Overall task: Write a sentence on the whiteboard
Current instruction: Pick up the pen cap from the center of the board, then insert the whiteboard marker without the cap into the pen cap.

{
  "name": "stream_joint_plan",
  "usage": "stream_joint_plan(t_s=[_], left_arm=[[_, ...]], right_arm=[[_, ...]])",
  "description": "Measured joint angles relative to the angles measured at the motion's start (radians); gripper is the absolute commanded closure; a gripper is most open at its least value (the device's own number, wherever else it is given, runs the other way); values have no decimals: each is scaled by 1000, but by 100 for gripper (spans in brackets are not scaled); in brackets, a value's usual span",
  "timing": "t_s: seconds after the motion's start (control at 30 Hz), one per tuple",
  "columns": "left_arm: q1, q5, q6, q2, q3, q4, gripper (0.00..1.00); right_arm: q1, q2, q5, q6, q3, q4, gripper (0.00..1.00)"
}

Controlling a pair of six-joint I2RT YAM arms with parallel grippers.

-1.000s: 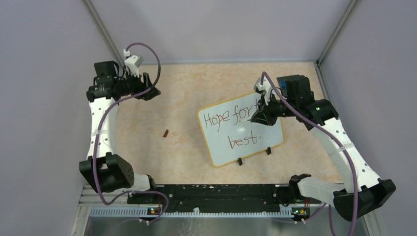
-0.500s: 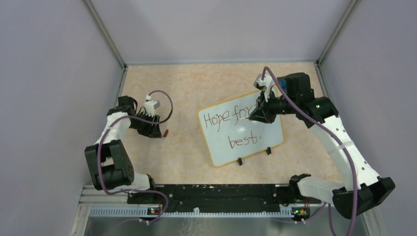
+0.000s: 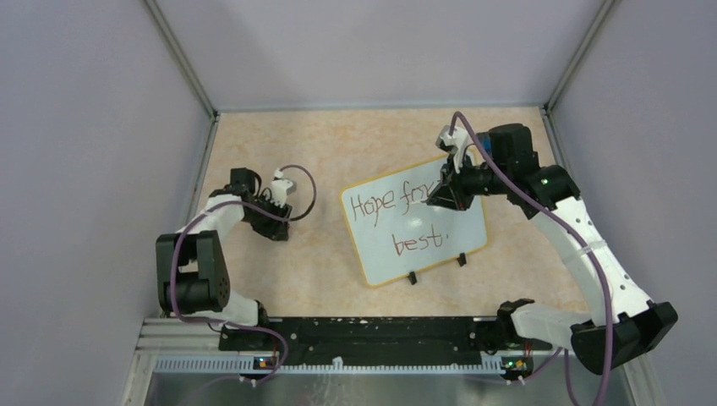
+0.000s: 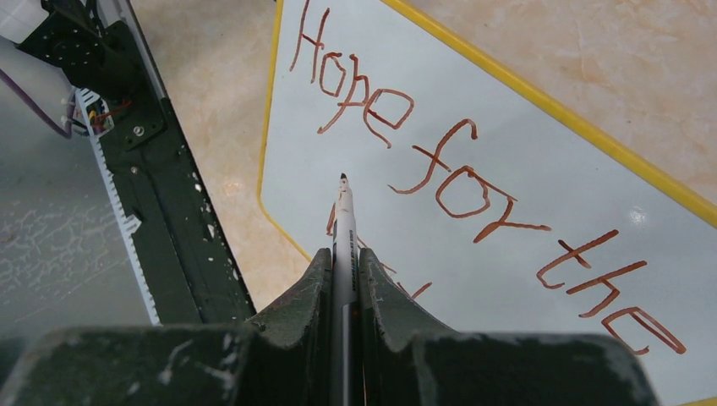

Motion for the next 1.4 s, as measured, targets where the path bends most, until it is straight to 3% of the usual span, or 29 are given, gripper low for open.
stream_joint_plan(t_s=[0.13,0.3,0.43,0.63,0.8,0.93,1.2,1.4], left_arm=[[-55,-56,-24,23,-16,43,53],[-134,-167,-50,41,-36,118,68],[-161,-229,-68,47,-38,160,71],[-160,-235,-93,61,-22,169,99],[-151,-212,-80,69,35,104,100],[-146,-177,-37,33,173,-21,100],[-150,-52,79,-112,587,-230,100],[-244,110,182,-122,873,-420,100]], right_arm=[[0,10,2,0,0,0,100],[0,13,8,0,0,0,100],[0,13,13,0,0,0,100],[0,18,15,0,1,-1,100],[0,19,16,12,1,2,100],[0,17,8,53,1,29,100],[-10,-4,-87,182,-6,138,100],[-34,-19,-217,298,-86,264,100]])
